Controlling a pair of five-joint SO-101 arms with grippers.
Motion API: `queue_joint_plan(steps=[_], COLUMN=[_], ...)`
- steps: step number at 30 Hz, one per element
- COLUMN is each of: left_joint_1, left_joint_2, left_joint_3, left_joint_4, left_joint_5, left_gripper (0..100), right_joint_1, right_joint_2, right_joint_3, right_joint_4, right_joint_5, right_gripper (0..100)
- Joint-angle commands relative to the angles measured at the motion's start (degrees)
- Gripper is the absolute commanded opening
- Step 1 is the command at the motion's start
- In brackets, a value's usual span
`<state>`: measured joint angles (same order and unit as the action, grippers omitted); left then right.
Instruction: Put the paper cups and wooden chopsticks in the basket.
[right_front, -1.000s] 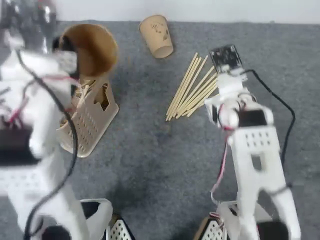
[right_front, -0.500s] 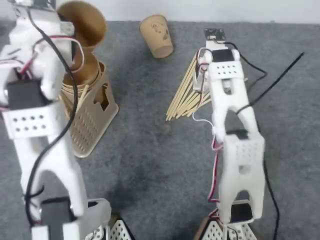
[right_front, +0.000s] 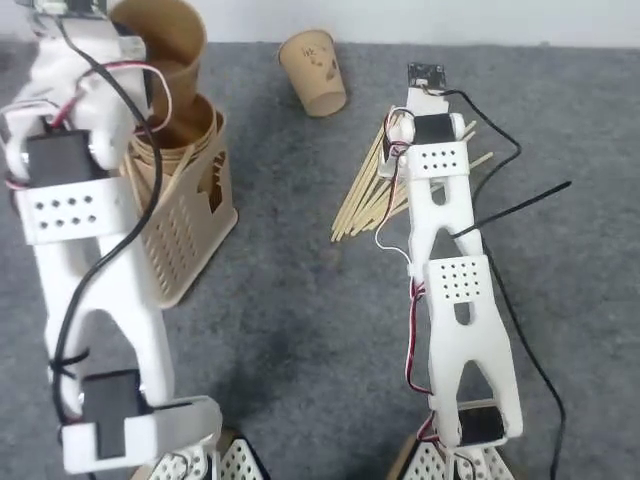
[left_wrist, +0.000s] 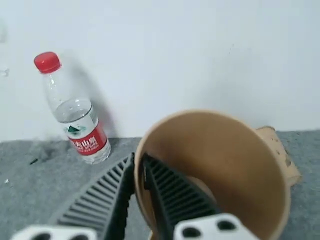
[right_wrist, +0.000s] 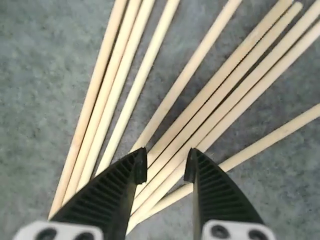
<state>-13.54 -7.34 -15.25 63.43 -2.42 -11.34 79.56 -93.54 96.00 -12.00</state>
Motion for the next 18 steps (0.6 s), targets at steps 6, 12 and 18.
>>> queue_joint_plan(steps=[6,12,18], left_joint_1=[-1.8,-0.3,0.0], left_joint_2=[-7.6,-9.5,-11.0], left_joint_3=[-0.7,-0.8,-3.1], left_joint_4=[5.6,11.3,14.9], left_joint_5=[2.2,2.3,2.4], left_gripper=[1,1,1], right_joint_1=[0.5,0.5,0.6], right_joint_2=[-0.2,-0.1,-0.1], right_joint_3=[-0.6,-0.6,-0.6], right_joint_4=[-0.8,-0.6,-0.3], right_joint_5=[1.8,1.8,1.8], right_gripper=[13.9,13.9,13.9])
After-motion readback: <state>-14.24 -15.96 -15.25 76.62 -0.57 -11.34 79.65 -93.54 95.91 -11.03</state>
